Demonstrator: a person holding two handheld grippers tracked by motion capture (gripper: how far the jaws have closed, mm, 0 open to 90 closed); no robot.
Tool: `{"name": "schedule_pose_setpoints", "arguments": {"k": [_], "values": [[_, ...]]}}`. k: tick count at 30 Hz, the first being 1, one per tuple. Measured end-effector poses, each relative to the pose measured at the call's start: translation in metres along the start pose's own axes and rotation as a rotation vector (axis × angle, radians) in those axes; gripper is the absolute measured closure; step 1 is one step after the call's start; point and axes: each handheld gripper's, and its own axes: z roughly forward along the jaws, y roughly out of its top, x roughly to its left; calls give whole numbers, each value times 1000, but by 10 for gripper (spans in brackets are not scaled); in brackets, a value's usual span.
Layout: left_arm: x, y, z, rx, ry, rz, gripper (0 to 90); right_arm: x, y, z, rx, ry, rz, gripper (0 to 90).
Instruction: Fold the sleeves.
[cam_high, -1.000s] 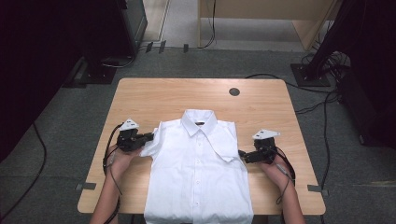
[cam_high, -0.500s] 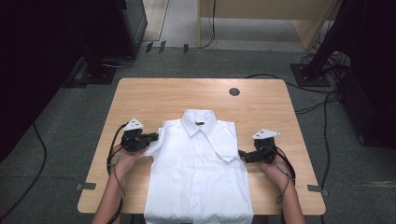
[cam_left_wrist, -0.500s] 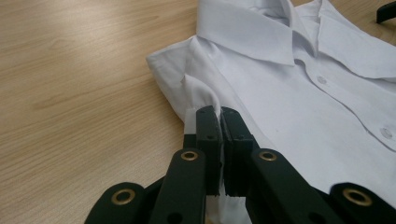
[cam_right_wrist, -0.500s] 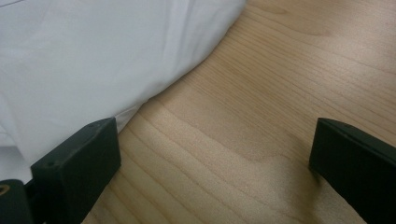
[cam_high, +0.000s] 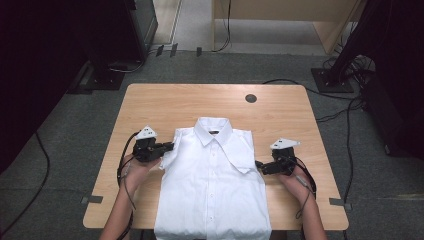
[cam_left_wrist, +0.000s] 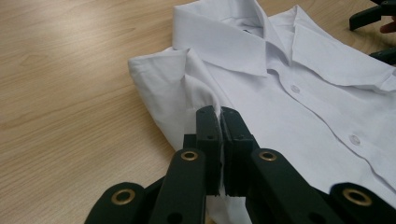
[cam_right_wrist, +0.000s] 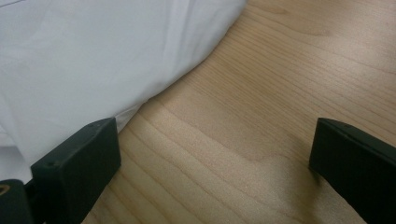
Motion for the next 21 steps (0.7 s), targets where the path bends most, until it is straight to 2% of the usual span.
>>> {"name": "schedule_pose_setpoints", "arguments": {"k": [15, 21], "values": [[-15, 3, 15, 21, -17, 42, 876, 0, 0, 0, 0, 0, 0, 17], [-21, 4, 22, 13, -12, 60, 877, 0, 0, 0, 0, 0, 0, 17]]}}
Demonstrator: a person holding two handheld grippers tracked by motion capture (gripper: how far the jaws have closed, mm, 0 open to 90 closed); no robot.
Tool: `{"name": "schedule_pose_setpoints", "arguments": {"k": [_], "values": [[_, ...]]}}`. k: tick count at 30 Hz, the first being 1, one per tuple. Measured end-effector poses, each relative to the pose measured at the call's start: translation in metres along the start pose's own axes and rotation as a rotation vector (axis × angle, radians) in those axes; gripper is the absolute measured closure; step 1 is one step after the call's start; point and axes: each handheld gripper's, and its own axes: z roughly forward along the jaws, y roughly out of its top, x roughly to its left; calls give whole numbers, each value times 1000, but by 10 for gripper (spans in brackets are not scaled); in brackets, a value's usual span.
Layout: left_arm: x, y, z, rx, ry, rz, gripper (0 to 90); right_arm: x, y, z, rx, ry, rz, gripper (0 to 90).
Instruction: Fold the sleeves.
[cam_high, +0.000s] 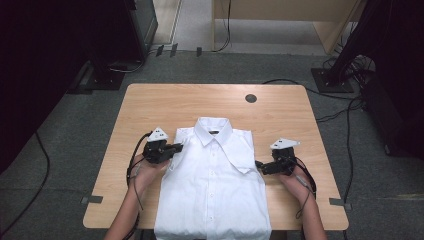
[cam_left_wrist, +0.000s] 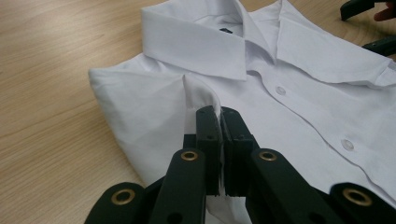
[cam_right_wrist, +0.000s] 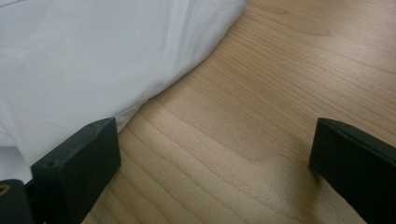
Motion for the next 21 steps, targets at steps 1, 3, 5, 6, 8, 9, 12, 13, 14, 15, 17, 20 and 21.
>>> {"name": "schedule_pose_setpoints", "arguments": {"k": [1, 3, 5, 6, 8, 9, 12, 13, 14, 15, 17, 20, 21], "values": [[-1, 0, 1, 3, -3, 1, 877, 0, 0, 0, 0, 0, 0, 17], [-2, 0, 4, 9, -5, 2, 876, 0, 0, 0, 0, 0, 0, 17], [-4, 0, 7, 12, -8, 1, 876, 0, 0, 0, 0, 0, 0, 17], [-5, 0, 9, 15, -11, 3, 876, 0, 0, 0, 0, 0, 0, 17], [-7, 0, 10, 9, -7, 14, 875, 0, 0, 0, 0, 0, 0, 17], [-9, 0, 11, 2, -6, 17, 876, 0, 0, 0, 0, 1, 1, 17], [-12, 0, 15, 12, -17, 23, 876, 0, 0, 0, 0, 1, 0, 17], [-13, 0, 16, 17, -20, 23, 876, 0, 0, 0, 0, 1, 0, 17], [-13, 0, 18, 18, -22, 23, 876, 0, 0, 0, 0, 1, 0, 17], [-14, 0, 19, 20, -26, 26, 876, 0, 0, 0, 0, 0, 0, 17], [-16, 0, 20, 23, -27, 31, 876, 0, 0, 0, 0, 0, 1, 17], [-19, 1, 23, 23, -38, 30, 875, 0, 0, 0, 0, 0, 0, 17], [-20, 1, 23, 24, -42, 32, 875, 0, 0, 0, 0, 0, 0, 17]]}}
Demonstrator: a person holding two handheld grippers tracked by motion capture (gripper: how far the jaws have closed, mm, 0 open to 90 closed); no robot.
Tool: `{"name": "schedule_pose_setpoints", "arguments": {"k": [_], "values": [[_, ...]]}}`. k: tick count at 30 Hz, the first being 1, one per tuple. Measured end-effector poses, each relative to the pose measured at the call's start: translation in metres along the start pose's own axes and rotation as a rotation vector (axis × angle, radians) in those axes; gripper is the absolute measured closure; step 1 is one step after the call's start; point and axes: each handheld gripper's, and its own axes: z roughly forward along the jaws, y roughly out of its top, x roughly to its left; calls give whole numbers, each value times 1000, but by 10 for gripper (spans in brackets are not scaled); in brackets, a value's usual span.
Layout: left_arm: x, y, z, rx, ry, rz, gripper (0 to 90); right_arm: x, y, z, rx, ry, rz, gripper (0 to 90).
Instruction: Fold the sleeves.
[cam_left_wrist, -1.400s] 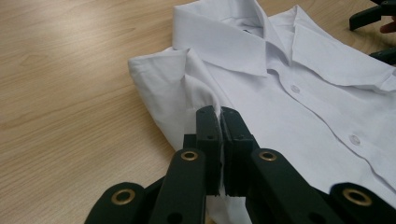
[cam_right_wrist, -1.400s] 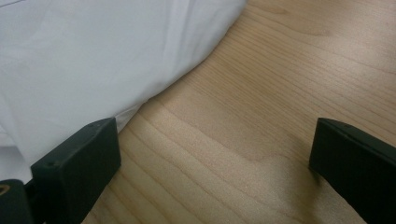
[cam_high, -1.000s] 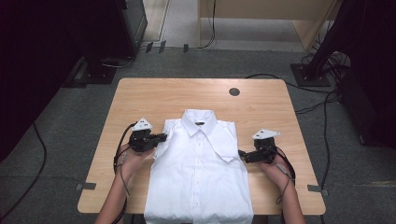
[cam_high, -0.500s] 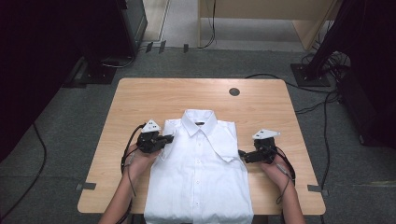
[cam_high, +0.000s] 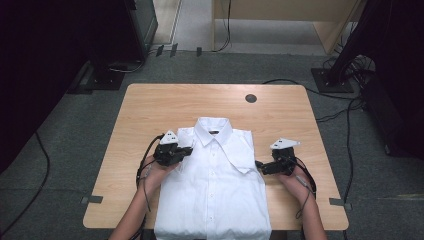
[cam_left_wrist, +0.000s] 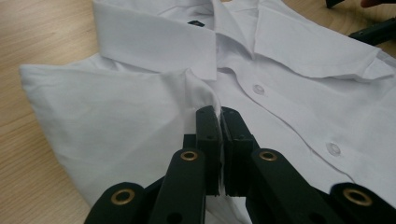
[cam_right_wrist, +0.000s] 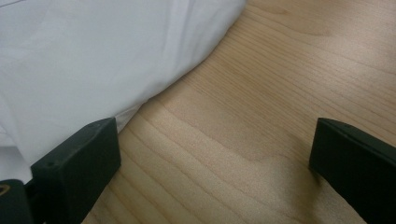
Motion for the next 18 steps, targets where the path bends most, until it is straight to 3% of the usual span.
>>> {"name": "schedule_pose_setpoints", "arguments": {"k": [18], "values": [[-10, 0, 10, 26, -29, 19, 871, 0, 0, 0, 0, 0, 0, 17]]}}
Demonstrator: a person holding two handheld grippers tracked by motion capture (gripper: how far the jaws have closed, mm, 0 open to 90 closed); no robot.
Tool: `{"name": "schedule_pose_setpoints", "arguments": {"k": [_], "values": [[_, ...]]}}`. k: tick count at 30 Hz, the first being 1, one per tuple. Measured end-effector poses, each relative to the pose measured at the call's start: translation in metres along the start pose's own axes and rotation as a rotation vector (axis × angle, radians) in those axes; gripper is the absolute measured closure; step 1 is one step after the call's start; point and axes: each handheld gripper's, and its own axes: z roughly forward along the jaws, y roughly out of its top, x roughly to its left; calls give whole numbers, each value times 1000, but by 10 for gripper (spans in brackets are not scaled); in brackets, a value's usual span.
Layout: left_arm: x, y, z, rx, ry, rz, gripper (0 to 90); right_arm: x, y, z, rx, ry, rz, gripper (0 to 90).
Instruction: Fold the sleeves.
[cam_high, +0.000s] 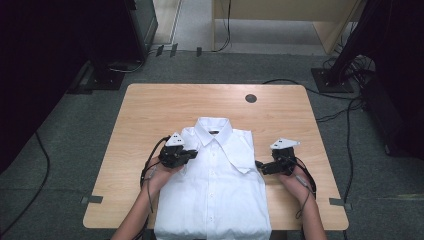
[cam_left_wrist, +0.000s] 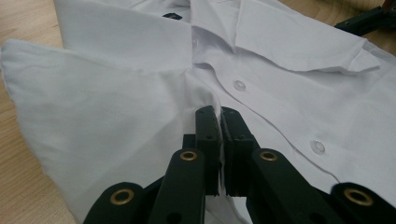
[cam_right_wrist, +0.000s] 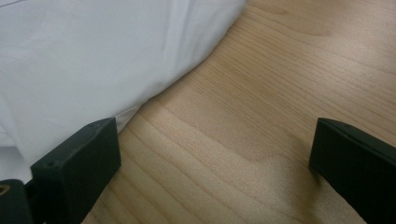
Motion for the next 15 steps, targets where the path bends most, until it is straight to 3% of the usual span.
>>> {"name": "schedule_pose_setpoints", "arguments": {"k": [9, 15], "values": [[2, -4, 6, 37, 5, -3, 817, 0, 0, 0, 0, 0, 0, 17], [3, -5, 7, 36, 1, -4, 661, 0, 0, 0, 0, 1, 0, 17]]}}
